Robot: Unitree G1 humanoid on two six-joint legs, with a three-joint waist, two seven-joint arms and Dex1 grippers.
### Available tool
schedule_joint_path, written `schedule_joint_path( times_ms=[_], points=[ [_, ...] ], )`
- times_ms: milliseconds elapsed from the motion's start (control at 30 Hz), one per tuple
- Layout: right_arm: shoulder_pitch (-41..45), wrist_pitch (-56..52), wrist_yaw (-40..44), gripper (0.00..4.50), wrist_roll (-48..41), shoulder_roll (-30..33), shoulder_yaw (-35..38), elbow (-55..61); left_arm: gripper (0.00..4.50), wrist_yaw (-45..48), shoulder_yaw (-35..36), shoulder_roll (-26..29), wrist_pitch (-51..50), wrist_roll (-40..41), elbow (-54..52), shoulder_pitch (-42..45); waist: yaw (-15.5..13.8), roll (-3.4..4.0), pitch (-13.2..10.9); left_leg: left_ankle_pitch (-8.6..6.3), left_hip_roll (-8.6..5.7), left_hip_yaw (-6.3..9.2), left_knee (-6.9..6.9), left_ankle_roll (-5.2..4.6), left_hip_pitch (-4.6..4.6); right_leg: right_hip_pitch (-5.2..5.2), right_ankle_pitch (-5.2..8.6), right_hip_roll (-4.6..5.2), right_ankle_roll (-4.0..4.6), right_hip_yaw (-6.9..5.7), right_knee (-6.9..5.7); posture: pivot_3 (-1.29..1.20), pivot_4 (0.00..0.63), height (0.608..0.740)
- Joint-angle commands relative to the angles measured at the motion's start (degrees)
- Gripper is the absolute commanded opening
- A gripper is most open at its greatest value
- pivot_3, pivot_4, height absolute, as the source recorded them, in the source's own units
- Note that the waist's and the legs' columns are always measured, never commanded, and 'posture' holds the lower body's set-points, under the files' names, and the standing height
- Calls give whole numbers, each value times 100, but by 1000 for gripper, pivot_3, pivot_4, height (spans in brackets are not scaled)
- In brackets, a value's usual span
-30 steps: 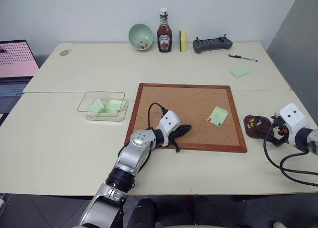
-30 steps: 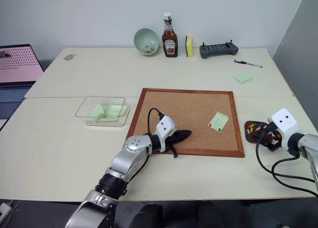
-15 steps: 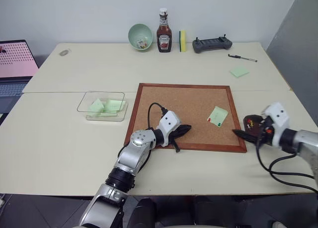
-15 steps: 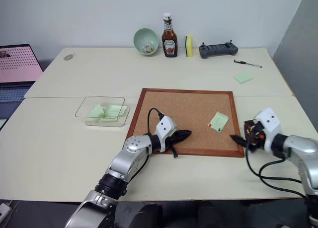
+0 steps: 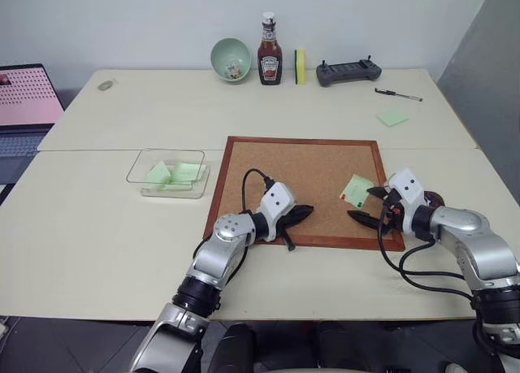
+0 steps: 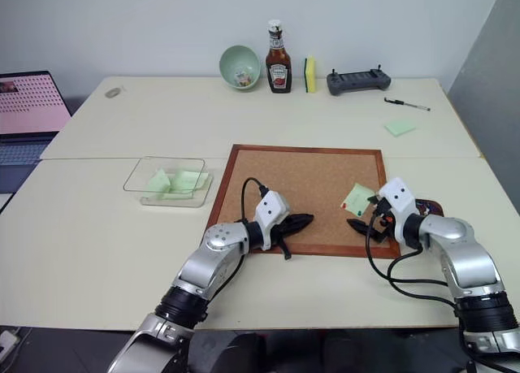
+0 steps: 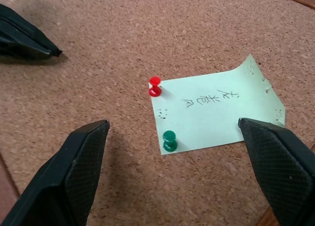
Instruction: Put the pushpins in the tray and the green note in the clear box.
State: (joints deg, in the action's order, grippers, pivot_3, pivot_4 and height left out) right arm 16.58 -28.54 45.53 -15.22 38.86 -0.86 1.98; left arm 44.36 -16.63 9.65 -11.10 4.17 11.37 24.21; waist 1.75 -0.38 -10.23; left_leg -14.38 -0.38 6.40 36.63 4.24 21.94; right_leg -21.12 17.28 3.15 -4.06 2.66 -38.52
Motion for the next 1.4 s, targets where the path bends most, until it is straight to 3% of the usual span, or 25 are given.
schedule_joint_path(
  times_ms=[33,233,667,1400],
  points=[
    [124,260,56,3867,78,9,53,-151,0,51,-222,18,-224,-64,96,-253,0,0,0,0,0,0,0,0,0,0,0,0,0,0,0,0,150,740],
    [58,325,167,2457,58,113,137,-175,0,45,-237,24,-272,-68,20,-297,0,0,0,0,0,-1,0,0,-1,0,0,0,0,1,-1,0,150,740],
    [72,263,312,76,3,287,271,-16,0,65,-213,48,-156,-117,203,-237,-2,0,0,0,-1,-1,2,0,0,1,0,0,0,1,-1,0,150,740],
    [-201,-295,202,76,-878,100,933,870,0,51,-222,136,88,-186,537,-133,-5,2,2,0,-1,0,4,0,-4,7,0,0,-1,1,-3,0,150,740]
  ],
)
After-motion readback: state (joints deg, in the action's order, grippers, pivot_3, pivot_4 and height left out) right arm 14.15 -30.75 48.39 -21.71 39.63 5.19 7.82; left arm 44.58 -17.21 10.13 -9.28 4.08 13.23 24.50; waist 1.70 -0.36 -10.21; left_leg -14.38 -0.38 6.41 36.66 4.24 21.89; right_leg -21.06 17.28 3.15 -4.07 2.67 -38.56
